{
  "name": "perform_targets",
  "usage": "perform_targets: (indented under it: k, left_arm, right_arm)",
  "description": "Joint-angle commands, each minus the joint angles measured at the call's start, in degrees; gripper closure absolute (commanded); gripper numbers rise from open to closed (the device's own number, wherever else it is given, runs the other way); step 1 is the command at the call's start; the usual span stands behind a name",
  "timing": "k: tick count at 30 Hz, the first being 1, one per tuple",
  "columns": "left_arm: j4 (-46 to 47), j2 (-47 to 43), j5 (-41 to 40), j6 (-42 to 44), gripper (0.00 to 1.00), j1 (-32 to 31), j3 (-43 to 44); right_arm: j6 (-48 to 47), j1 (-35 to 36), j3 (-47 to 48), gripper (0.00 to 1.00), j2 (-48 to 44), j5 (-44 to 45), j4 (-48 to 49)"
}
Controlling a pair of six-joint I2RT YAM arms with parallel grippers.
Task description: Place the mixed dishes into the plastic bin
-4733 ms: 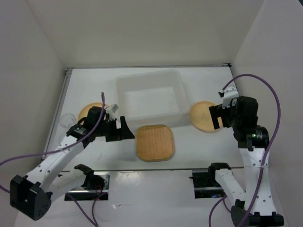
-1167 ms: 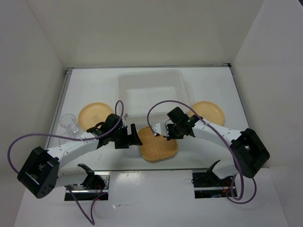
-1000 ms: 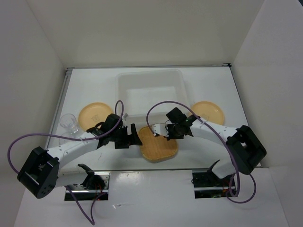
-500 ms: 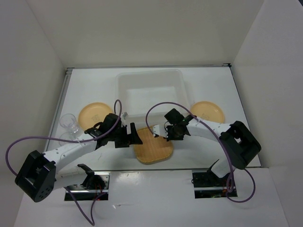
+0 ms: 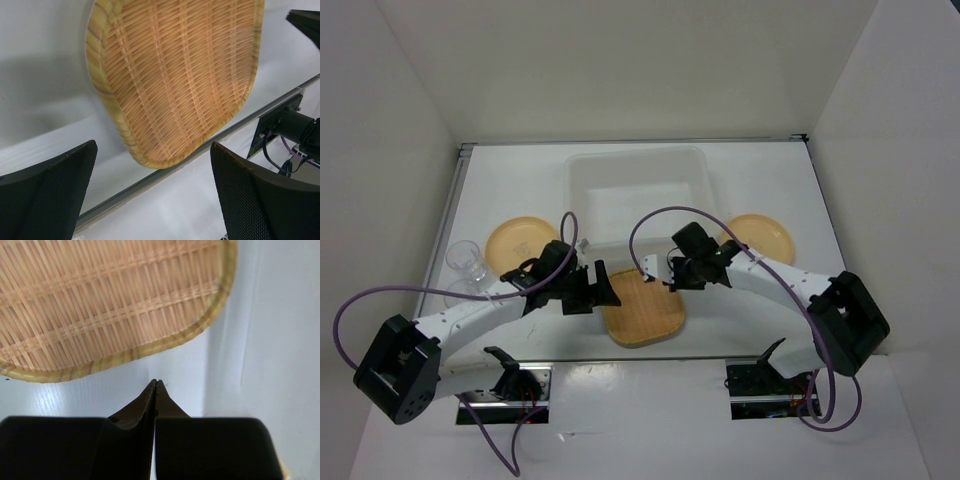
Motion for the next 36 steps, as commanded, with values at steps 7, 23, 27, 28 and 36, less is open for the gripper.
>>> perform_targets:
  k: [7, 23, 27, 28, 36]
  left_arm:
    - [0.51, 3.22, 0.50, -0.76, 0.00, -0.25, 0.62]
    - [1.04, 4.27, 0.50, -0.76, 0.00, -0.25, 0.62]
    - [1.56, 4.27, 1.02, -0.76, 0.00, -0.25, 0.10]
    - [1.57, 4.27, 1.03, -0.76, 0.00, -0.25, 0.09]
    - [3.23, 5.58, 2.60, -0.23, 0.00, -0.25, 0.09]
  right_arm:
    - [0.71, 2.19, 4.14, 1.00, 0.96, -3.77, -1.44]
    - [-0.34, 2.72, 4.06, 1.00, 7.20, -3.16, -0.38]
    - [-0.34, 2.72, 3.53, 1.00, 8.35, -2.11, 0.15]
    - [-0.34, 2.72, 3.53, 1.00, 8.35, -2.10, 0.15]
    - [-0.34, 2.72, 3.53, 1.00, 8.88, -2.10, 0.67]
